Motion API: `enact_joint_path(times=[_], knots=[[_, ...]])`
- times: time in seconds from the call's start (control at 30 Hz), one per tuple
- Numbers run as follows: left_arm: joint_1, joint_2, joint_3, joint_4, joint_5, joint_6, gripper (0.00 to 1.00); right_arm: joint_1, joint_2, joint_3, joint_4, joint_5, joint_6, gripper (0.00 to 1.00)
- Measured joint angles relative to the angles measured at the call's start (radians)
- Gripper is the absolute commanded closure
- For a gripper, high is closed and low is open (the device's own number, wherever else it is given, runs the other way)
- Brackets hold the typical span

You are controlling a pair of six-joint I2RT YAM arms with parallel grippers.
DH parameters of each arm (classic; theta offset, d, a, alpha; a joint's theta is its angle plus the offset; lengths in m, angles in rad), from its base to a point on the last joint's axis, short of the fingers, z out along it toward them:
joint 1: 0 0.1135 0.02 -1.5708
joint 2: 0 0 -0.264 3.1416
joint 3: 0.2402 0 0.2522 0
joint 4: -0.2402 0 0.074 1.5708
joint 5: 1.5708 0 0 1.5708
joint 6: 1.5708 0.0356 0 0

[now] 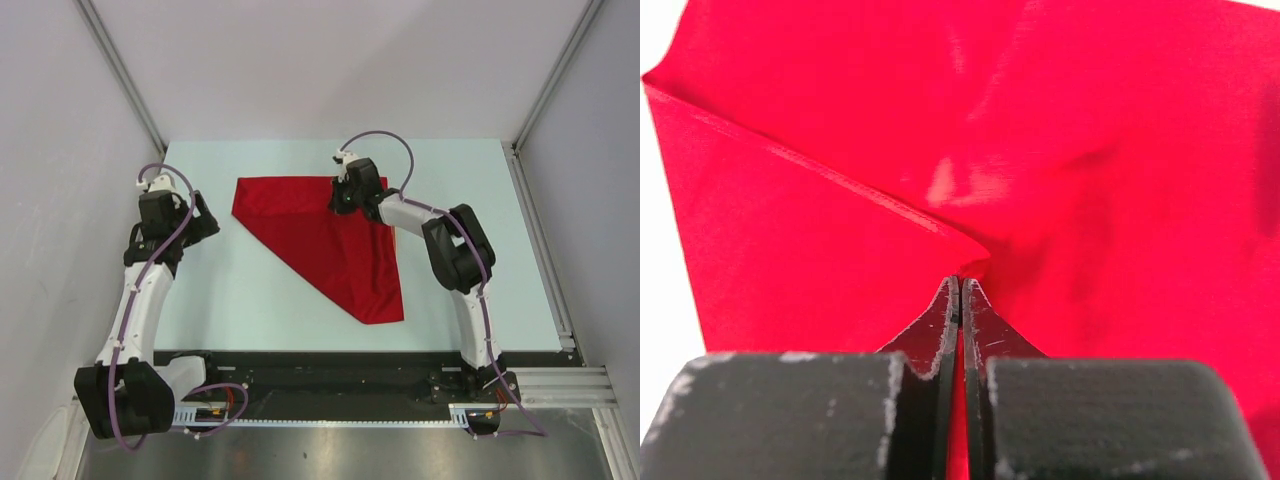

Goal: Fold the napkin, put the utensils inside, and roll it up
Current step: Fold the napkin

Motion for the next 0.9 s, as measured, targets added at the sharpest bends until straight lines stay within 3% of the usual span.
enact_joint_path(times=[0.9], knots=[[0.009,0.034,0.0,-0.007,-0.008,0.007,0.08,-0.231,0.111,0.148,-0.067,0.053,-0.022,1.0]])
